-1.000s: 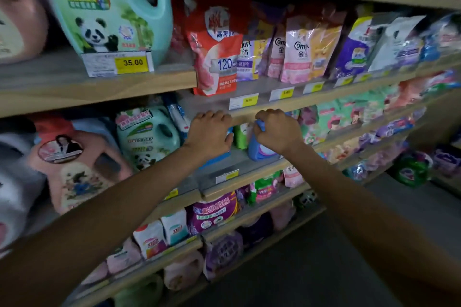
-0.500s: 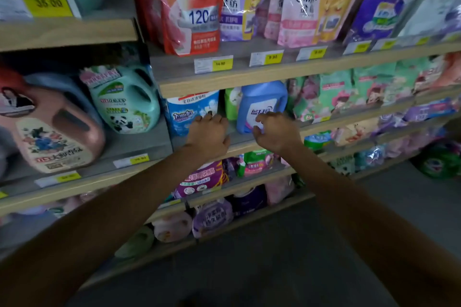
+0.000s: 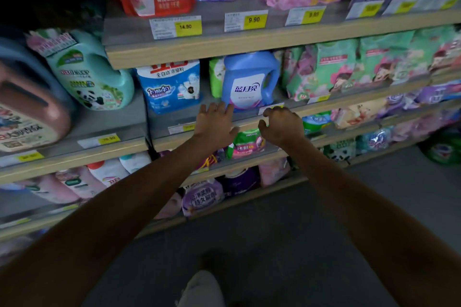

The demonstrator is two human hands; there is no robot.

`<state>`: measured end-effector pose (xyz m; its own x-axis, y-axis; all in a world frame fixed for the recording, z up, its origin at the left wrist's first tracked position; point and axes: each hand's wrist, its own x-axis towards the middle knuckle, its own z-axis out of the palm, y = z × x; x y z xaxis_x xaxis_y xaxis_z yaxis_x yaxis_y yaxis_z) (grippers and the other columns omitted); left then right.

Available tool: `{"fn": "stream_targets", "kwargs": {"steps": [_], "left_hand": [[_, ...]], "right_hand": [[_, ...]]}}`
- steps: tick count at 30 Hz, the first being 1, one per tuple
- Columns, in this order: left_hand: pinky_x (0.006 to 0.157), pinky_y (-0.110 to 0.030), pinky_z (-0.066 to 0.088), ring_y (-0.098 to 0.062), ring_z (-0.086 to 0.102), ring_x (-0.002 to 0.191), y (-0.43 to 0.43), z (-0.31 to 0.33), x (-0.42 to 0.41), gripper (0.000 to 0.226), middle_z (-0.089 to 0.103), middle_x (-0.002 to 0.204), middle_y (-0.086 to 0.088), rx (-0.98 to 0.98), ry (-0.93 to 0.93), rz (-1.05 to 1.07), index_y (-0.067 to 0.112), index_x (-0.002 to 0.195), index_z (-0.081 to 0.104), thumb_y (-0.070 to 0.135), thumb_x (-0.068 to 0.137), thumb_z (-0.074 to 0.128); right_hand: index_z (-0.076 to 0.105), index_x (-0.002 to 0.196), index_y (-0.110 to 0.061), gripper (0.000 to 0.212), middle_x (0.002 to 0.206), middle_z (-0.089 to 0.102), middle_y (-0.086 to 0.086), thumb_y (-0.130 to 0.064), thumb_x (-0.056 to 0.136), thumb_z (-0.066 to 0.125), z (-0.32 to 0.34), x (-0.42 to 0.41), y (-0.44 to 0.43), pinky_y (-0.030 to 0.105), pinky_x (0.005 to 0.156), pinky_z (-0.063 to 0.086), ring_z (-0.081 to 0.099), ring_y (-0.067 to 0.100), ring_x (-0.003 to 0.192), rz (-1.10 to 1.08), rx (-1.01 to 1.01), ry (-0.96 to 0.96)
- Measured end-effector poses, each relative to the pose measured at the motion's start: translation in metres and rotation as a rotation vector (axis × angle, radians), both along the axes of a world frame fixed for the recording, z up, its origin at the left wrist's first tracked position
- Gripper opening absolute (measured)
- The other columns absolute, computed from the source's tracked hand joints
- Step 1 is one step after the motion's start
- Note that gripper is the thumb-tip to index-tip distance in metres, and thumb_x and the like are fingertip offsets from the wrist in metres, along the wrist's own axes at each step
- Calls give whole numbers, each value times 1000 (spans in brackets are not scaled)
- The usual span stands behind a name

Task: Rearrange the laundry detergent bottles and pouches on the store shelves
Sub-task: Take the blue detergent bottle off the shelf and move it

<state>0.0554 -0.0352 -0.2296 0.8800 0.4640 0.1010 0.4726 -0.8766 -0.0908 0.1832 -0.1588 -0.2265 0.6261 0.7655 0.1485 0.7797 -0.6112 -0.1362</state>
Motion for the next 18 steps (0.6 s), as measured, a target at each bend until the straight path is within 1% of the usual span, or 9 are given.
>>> {"fn": "stream_targets", "kwargs": {"steps": [4, 7, 9, 10, 12, 14, 16, 17, 18], "left_hand": [[106, -46, 28, -33, 35, 131, 19, -14, 30, 67, 35, 146, -13, -46, -46, 64, 8, 140, 31, 47, 89, 47], [107, -48, 29, -34, 33, 134, 39, -27, 51, 75, 31, 149, -14, -93, -87, 138, 8, 143, 25, 49, 86, 52], [105, -47, 32, -35, 37, 133, 52, -34, 66, 82, 35, 146, -15, -171, -157, 195, 8, 145, 22, 51, 83, 56], [104, -47, 34, -35, 38, 132, 58, -39, 74, 86, 37, 145, -16, -224, -205, 221, 7, 146, 21, 52, 82, 57], [104, -45, 36, -35, 40, 131, 68, -47, 88, 93, 39, 144, -18, -387, -306, 258, 5, 147, 18, 52, 80, 62], [103, -45, 40, -35, 43, 129, 76, -57, 102, 94, 41, 143, -19, -595, -421, 273, 4, 147, 20, 45, 78, 69], [99, -46, 45, -33, 47, 124, 83, -64, 113, 89, 45, 138, -17, -806, -528, 276, 6, 144, 26, 38, 75, 73], [97, -48, 47, -32, 50, 122, 86, -65, 116, 89, 47, 135, -17, -918, -589, 282, 7, 142, 27, 36, 73, 74], [97, -49, 48, -30, 52, 121, 88, -65, 120, 90, 49, 133, -16, -1023, -651, 282, 9, 141, 27, 35, 70, 75]], "right_hand": [[65, 105, -8, 34, 105, 65, 15, -32, 86, 51, -9, 31, 19, 38, 85, 48, 60, 33, 103, -29, 38, 11], [62, 104, -6, 34, 105, 63, 18, -33, 87, 51, -17, 55, 38, 39, 83, 47, 60, 35, 102, -59, 42, 39], [57, 108, -4, 37, 111, 60, 19, -33, 88, 52, -24, 71, 50, 41, 83, 47, 58, 36, 107, -98, 74, 121], [53, 114, -4, 40, 116, 58, 20, -34, 88, 51, -29, 78, 56, 42, 84, 47, 57, 37, 109, -111, 90, 170], [42, 130, -4, 54, 124, 54, 21, -38, 89, 52, -38, 92, 67, 44, 85, 46, 55, 39, 113, -138, 136, 289], [33, 138, -4, 66, 132, 51, 21, -41, 89, 57, -45, 105, 78, 47, 90, 46, 52, 38, 118, -133, 263, 455], [33, 137, -3, 71, 133, 51, 20, -34, 84, 67, -50, 113, 87, 50, 97, 44, 51, 35, 121, -69, 438, 660], [35, 135, -3, 72, 131, 52, 19, -32, 80, 71, -53, 115, 92, 50, 97, 44, 51, 34, 121, -44, 494, 710], [37, 132, -3, 74, 128, 52, 18, -32, 76, 75, -56, 116, 97, 50, 95, 45, 53, 34, 118, -49, 521, 710]]}}
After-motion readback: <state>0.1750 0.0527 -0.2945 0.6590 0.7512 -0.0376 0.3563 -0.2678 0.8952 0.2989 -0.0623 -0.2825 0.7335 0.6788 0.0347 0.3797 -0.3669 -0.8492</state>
